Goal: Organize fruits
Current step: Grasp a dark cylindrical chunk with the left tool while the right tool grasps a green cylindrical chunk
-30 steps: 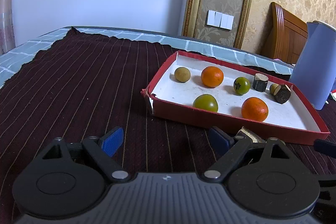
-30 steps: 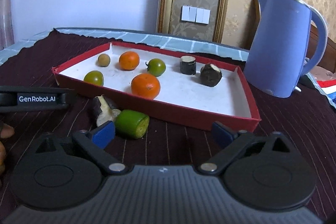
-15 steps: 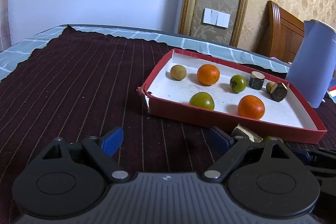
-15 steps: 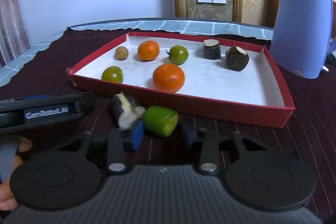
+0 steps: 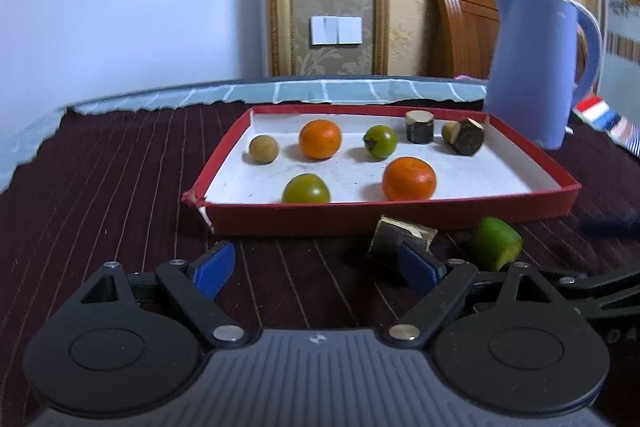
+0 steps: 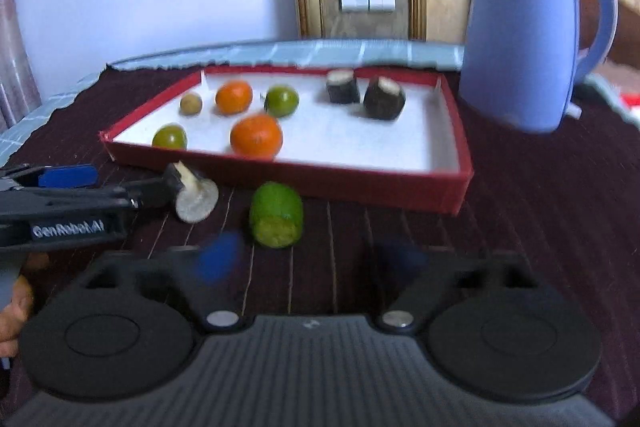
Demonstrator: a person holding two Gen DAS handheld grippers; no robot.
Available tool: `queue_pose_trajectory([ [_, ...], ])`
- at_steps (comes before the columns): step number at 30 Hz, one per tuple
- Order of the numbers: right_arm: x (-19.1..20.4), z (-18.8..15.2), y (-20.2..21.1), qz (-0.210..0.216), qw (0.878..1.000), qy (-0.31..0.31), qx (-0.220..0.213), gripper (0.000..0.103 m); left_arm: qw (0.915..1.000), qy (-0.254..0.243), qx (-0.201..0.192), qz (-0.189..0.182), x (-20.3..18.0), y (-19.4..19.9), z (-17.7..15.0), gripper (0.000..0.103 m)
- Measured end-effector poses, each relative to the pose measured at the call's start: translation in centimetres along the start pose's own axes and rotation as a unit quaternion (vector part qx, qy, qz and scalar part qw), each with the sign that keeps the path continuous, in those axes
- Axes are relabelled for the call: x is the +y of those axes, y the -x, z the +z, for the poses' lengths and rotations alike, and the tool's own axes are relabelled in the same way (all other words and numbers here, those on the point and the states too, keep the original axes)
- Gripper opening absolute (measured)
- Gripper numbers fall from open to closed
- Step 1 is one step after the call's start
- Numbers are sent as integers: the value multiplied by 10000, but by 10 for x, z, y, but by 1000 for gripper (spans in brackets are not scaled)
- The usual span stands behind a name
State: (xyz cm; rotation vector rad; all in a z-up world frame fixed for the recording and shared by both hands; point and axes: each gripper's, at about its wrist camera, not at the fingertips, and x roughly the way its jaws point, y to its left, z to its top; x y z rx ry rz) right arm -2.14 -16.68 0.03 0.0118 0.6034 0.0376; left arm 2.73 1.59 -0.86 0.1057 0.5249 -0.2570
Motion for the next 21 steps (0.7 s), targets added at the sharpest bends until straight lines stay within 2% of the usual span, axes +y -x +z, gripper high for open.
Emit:
queue_pose_trajectory([
  [1, 4, -1, 4, -172, 9996, 150, -182, 103, 9999, -129, -22, 25, -5, 1, 0, 89],
  [4, 15, -1, 8, -500, 9962, 639, -313, 103, 9990, -411, -74, 179, -14, 2, 0, 89],
  [9, 24, -7, 13, -1310, 9827, 1141, -634, 103, 9982, -585, -124, 22, -19, 4, -1, 89],
  [11, 21, -9, 13, -1214, 9831, 1209, -639, 103, 9977, -667, -84, -51, -22, 1, 0, 89],
  [14, 13, -7, 11, -889, 9893, 1037, -508, 103, 9965, -835, 91, 38, -30, -9, 3, 89],
  [18, 10, -8, 8, -937, 9901, 944, -446, 103, 9953, -942, 199, 124, -38, -17, 6, 88],
  [19, 11, -10, 8, -937, 9899, 955, -464, 103, 9953, -928, 226, 158, -40, -19, 7, 86],
  [21, 13, -12, 9, -931, 9892, 1022, -481, 103, 9960, -836, 308, 68, -39, -23, 9, 62],
])
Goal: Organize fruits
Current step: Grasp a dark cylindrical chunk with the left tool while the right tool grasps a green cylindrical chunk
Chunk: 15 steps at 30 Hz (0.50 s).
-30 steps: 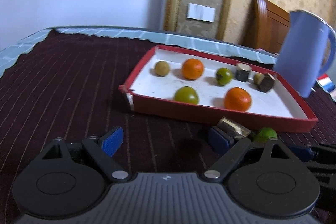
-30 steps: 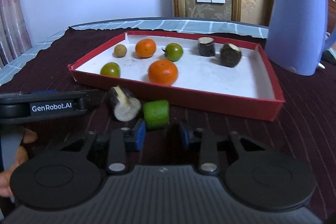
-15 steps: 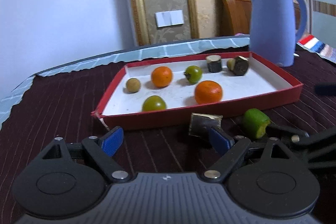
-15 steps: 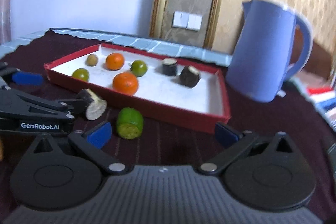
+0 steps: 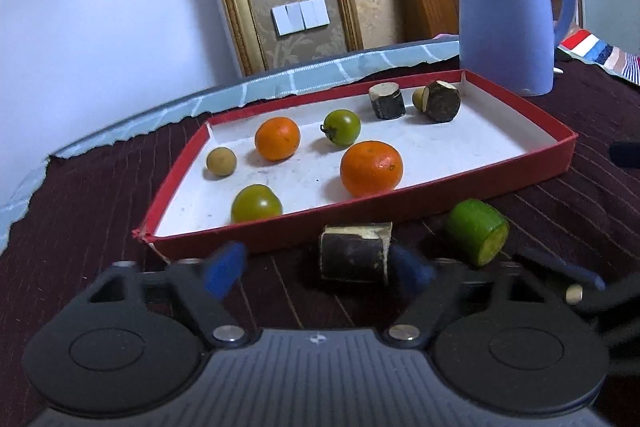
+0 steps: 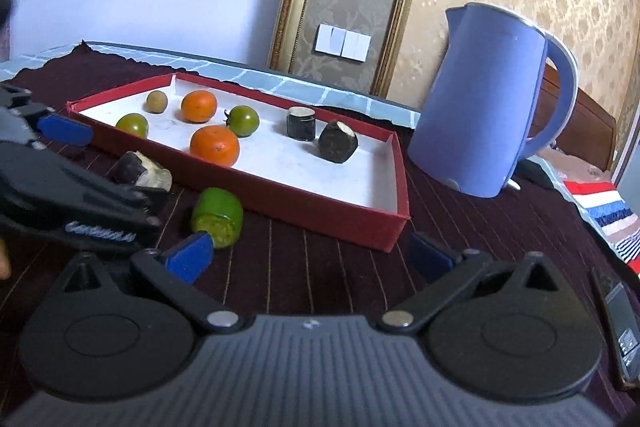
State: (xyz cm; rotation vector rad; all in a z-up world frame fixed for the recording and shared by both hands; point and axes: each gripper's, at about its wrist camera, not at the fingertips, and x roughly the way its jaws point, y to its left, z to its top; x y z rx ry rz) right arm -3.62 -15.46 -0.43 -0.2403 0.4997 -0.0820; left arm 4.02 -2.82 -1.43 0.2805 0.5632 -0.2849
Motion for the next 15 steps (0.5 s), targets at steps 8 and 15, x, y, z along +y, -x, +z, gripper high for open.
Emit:
queue_pose_trajectory([
  [8, -2, 1, 8, 374, 9990, -33, -240, 103, 9980, 453, -82, -437, 11, 3, -3, 32],
  [15, 8, 10, -6, 602, 9980, 88, 152, 93, 9957, 887, -40, 259, 35, 6, -9, 32],
])
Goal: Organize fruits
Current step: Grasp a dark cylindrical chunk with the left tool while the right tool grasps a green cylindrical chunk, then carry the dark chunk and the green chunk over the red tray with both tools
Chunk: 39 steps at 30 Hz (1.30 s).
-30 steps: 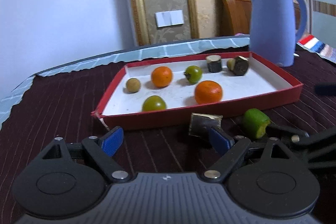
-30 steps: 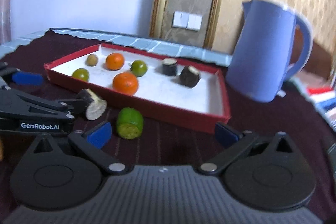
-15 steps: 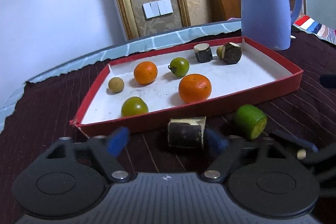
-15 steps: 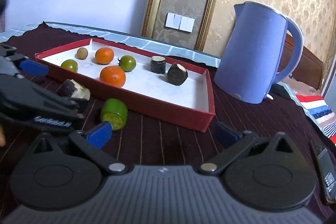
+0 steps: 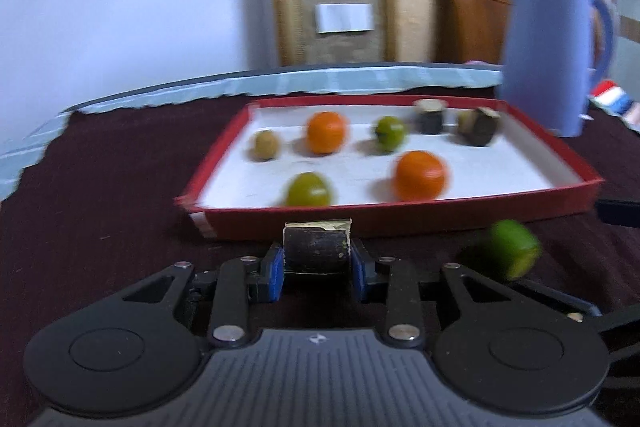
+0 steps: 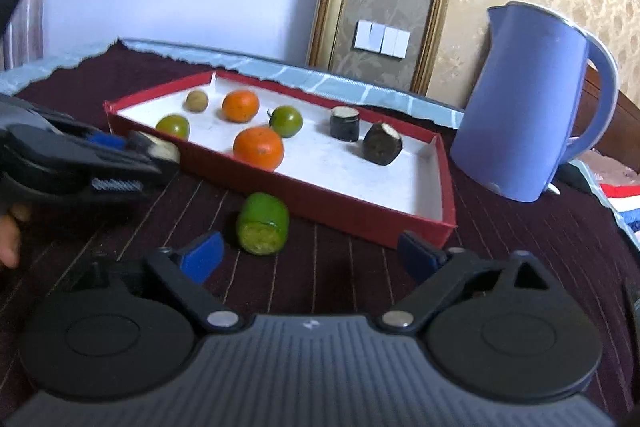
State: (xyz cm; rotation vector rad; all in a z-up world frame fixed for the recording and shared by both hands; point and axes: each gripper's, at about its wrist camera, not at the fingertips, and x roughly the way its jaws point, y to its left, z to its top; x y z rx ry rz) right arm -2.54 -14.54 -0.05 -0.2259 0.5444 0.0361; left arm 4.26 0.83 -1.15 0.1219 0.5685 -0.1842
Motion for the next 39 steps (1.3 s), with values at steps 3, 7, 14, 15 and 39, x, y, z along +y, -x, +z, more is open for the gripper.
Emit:
queue_pose_trajectory([
  [3, 6, 6, -5, 139, 9998, 74, 79, 93, 9998, 162, 120, 31, 9, -5, 1, 32],
  [7, 14, 14, -18, 224, 9993, 131, 265, 78, 9999, 60, 123, 86, 7, -6, 0, 32],
  [14, 6, 15, -30, 545, 9968, -338, 468, 29, 9998, 94, 142, 59, 8, -6, -1, 32],
  [15, 8, 14, -29, 489, 9972, -327, 458, 29, 9998, 86, 139, 64, 8, -6, -1, 32],
  [39, -4, 10, -6, 303, 9974, -627, 197, 29, 9999, -88, 33, 96, -2, 5, 4, 32],
])
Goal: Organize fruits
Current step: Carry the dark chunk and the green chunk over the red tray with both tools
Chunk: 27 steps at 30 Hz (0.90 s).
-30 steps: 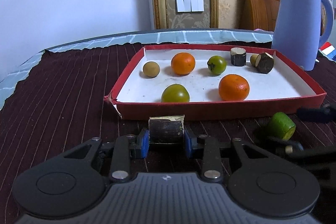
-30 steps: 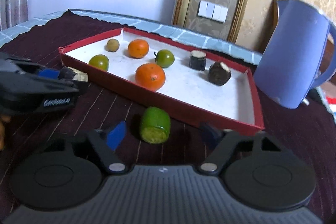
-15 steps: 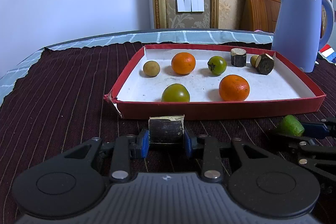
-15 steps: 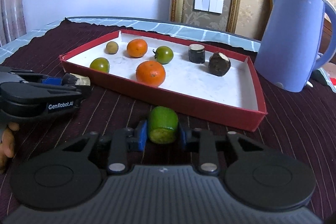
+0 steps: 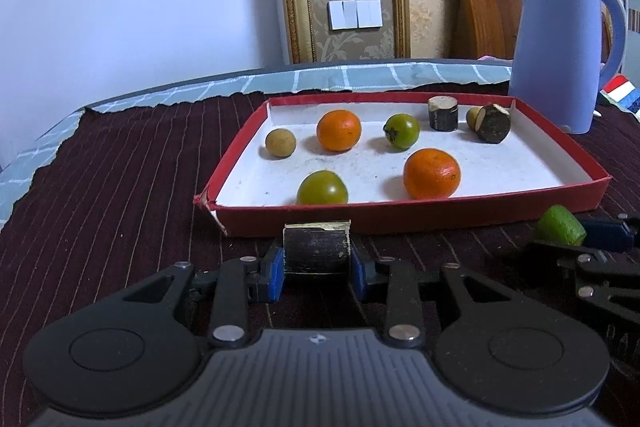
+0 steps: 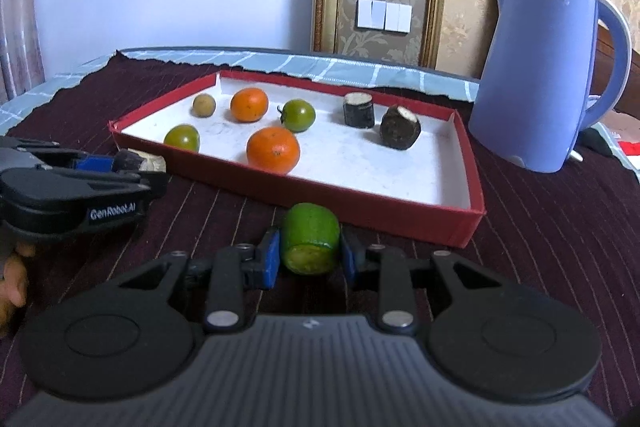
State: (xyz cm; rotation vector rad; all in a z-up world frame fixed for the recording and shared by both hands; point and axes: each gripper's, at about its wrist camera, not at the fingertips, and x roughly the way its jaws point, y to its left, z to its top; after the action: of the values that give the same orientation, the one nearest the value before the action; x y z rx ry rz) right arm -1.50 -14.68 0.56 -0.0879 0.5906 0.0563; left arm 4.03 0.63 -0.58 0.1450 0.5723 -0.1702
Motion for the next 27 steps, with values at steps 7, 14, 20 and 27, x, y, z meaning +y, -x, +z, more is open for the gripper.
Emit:
queue_pose_trajectory([
  [7, -4, 6, 6, -44, 9999, -88, -142, 29, 10000, -47, -49, 10, -3, 5, 5, 32],
  [14, -4, 11, 7, -56, 9997, -120, -218, 29, 9998, -152, -86, 38, -9, 5, 12, 32],
  [20, -6, 20, 3, -87, 9994, -111, -315, 29, 9997, -150, -161, 62, -12, 2, 22, 32],
  [27, -6, 28, -2, -81, 9991, -164, -387, 29, 9996, -133, -256, 55, -12, 0, 30, 32],
])
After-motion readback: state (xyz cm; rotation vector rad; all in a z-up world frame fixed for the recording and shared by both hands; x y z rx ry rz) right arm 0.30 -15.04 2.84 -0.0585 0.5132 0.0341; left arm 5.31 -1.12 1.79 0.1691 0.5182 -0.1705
